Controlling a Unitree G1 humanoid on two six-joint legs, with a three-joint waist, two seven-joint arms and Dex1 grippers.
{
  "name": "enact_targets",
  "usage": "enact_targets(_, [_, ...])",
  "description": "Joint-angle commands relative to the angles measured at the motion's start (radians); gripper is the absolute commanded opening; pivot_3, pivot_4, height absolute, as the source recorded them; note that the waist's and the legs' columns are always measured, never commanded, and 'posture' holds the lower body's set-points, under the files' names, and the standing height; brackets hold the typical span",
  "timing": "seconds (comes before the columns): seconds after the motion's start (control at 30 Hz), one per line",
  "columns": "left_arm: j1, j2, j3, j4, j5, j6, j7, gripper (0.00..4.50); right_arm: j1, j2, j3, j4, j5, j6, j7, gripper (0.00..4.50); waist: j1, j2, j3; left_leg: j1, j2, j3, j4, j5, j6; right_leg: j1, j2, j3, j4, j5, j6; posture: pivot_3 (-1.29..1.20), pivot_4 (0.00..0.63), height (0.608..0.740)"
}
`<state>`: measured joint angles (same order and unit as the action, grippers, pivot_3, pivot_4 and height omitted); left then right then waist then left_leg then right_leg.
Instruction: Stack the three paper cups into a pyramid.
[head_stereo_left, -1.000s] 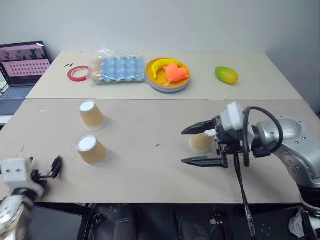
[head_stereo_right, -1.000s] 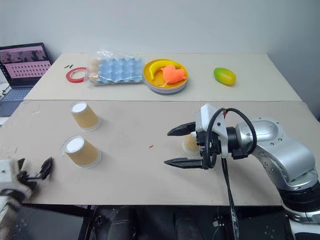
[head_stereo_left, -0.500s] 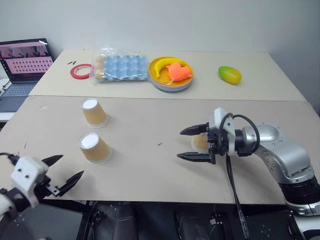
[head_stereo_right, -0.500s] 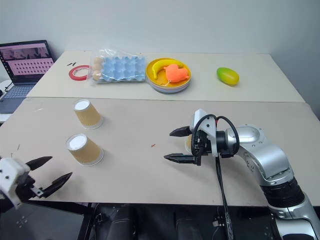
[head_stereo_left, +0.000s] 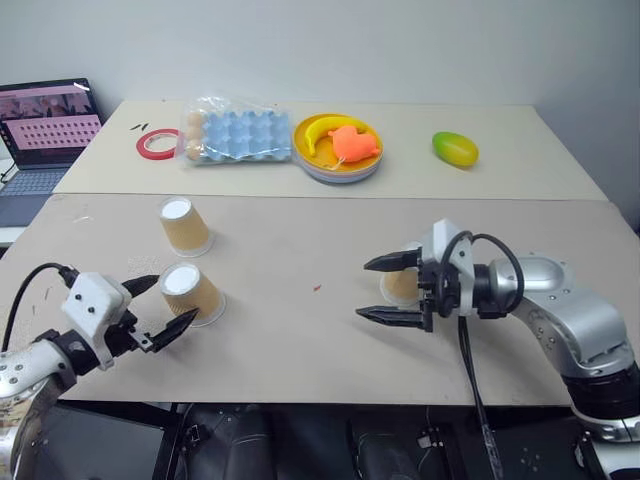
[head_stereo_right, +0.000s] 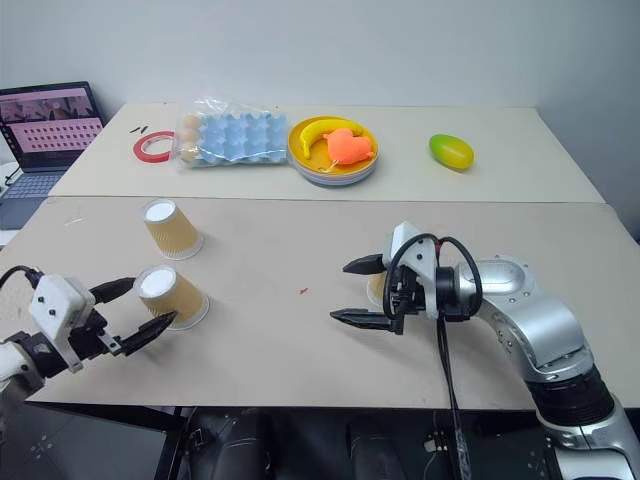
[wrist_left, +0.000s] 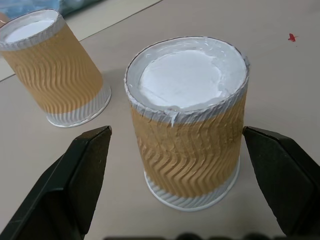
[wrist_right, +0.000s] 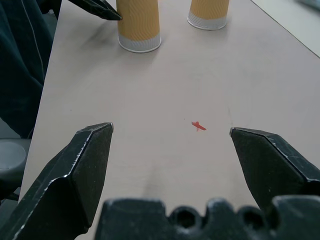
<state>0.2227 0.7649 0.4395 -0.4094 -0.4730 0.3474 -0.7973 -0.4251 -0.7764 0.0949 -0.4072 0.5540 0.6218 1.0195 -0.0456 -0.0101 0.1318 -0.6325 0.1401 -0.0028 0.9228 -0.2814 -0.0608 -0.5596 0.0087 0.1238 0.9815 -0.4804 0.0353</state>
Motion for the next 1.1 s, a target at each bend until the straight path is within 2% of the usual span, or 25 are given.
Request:
enact_targets(0.03, [-0.065, -0.005, -0.024, 0.016, -0.013, 0.008, 0.007, 4.5, 0.001, -0.018, -0.051, -0.047, 0.014, 0.008, -0.016, 4.45, 0.002, 0.0, 0.0, 0.0, 0.0, 0.0, 0.0, 0.0, 0.0, 0.0, 0.0, 0.0, 0.0, 0.0, 0.0, 0.0, 0.15, 0.641])
enact_targets(0.17, [-0.136, -0.021, -0.088, 0.042, -0.008, 0.014, 0.005, 4.5, 0.008, -0.022, -0.058, -0.054, 0.013, 0.014, -0.028, 4.45, 0.003, 0.0, 0.0, 0.0, 0.0, 0.0, 0.0, 0.0, 0.0, 0.001, 0.0, 0.0, 0.0, 0.0, 0.0, 0.0, 0.15, 0.641])
enact_targets(0.4, [-0.155, -0.033, -0.116, 0.051, -0.009, 0.016, 0.0, 4.5, 0.016, -0.034, -0.071, -0.061, 0.011, 0.024, -0.039, 4.45, -0.002, 0.0, 0.0, 0.0, 0.0, -0.001, -0.001, 0.0, 0.0, 0.001, 0.0, 0.0, 0.001, 0.0, 0.0, 0.0, 0.15, 0.641])
enact_targets(0.5, [-0.156, -0.036, -0.118, 0.053, -0.01, 0.016, 0.0, 3.76, 0.019, -0.038, -0.074, -0.061, 0.012, 0.024, -0.041, 4.5, 0.0, 0.0, 0.0, 0.0, 0.0, -0.001, 0.0, 0.0, 0.0, 0.001, 0.0, 0.0, 0.001, 0.0, 0.0, 0.0, 0.15, 0.641])
enact_targets(0.63, [-0.156, -0.036, -0.119, 0.056, -0.009, 0.015, -0.005, 2.3, 0.02, -0.042, -0.074, -0.063, 0.012, 0.025, -0.045, 4.5, 0.001, 0.0, 0.0, 0.0, 0.0, -0.001, 0.001, 0.0, 0.0, 0.002, 0.0, 0.0, 0.001, 0.001, 0.001, 0.0, 0.15, 0.641])
enact_targets(0.67, [-0.158, -0.034, -0.122, 0.055, -0.007, 0.013, -0.008, 2.17, 0.02, -0.041, -0.074, -0.064, 0.012, 0.026, -0.047, 4.5, 0.001, 0.0, 0.0, 0.0, 0.0, -0.001, 0.001, 0.0, 0.0, 0.002, 0.0, 0.0, 0.001, 0.001, 0.001, 0.0, 0.15, 0.641])
enact_targets(0.8, [-0.215, -0.039, -0.158, 0.039, -0.01, 0.02, -0.002, 2.17, 0.015, -0.039, -0.069, -0.058, 0.006, 0.031, -0.056, 4.5, 0.003, 0.0, 0.0, 0.0, 0.0, -0.001, 0.001, 0.0, 0.0, 0.002, 0.0, 0.0, 0.001, 0.001, 0.001, 0.0, 0.15, 0.641])
enact_targets(0.93, [-0.345, -0.07, -0.247, 0.035, -0.01, 0.034, 0.005, 2.17, 0.006, -0.035, -0.066, -0.048, 0.003, 0.037, -0.068, 4.5, 0.011, 0.0, 0.0, 0.0, -0.001, -0.001, 0.002, 0.001, 0.0, 0.003, 0.0, 0.0, 0.001, 0.001, 0.001, 0.0, 0.15, 0.641])
enact_targets(1.1, [-0.557, -0.174, -0.405, 0.049, -0.016, 0.079, 0.005, 2.17, 0.004, -0.035, -0.06, -0.042, -0.002, 0.037, -0.076, 4.5, 0.014, 0.0, 0.0, 0.001, -0.001, -0.002, 0.003, 0.001, 0.0, 0.012, 0.001, -0.001, 0.001, 0.002, 0.002, 0.0, 0.15, 0.641])
